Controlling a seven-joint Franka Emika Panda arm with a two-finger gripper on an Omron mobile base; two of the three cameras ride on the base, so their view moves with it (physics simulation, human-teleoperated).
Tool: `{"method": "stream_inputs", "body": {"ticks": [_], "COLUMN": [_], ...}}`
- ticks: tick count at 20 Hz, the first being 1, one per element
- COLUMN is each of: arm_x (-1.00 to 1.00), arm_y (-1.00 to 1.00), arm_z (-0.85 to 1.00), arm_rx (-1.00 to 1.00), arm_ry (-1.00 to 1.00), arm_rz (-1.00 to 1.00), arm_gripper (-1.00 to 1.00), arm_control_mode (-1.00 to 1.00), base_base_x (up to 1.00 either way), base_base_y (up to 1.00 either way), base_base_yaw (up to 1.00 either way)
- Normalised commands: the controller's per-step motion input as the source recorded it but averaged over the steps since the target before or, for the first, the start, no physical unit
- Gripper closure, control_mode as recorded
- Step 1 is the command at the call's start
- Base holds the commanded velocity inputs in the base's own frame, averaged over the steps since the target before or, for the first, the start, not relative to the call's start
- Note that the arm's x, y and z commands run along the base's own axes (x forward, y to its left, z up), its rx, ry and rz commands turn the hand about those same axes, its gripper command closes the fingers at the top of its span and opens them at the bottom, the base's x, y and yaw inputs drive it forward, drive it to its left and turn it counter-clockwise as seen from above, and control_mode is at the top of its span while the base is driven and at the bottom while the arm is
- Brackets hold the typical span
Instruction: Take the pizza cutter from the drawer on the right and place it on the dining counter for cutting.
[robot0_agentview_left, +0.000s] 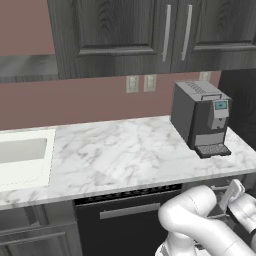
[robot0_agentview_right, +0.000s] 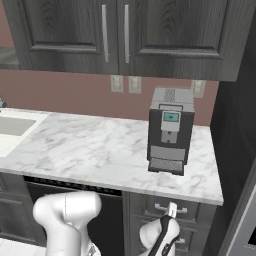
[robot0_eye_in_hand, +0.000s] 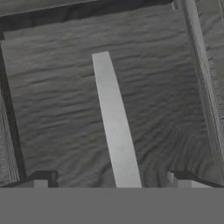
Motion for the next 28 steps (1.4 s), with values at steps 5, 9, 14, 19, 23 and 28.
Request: {"method": "stream_inputs", "body": {"ticks": [5,9,14,19,23,28], "arm_x": [0.09,0.13,0.20,0.31,0.37,0.37], "arm_y": [-0.10,-0.11,-0.03,0.00,0.00,0.00], "arm_z": [-0.38,-0.25,-0.06,-0.05,0.00,0.00], "arm_rx": [0.00,0.00,0.00,0.00,0.00,0.00], "arm_ry": [-0.02,0.00,0.00,0.00,0.00,0.01], "arm_rz": [0.00,0.00,0.00,0.00,0.00,0.00], "arm_gripper": [-1.00,-1.00,-1.00,-1.00,-1.00,-1.00], "arm_control_mode": [-1.00,-1.00,-1.00,-1.00,-1.00,-1.00], "base_base_x": [0.00,0.00,0.00,0.00,0.00,0.00], "base_base_y": [0.00,0.00,0.00,0.00,0.00,0.00], "base_base_yaw": [0.00,0.00,0.00,0.00,0.00,0.00]}}
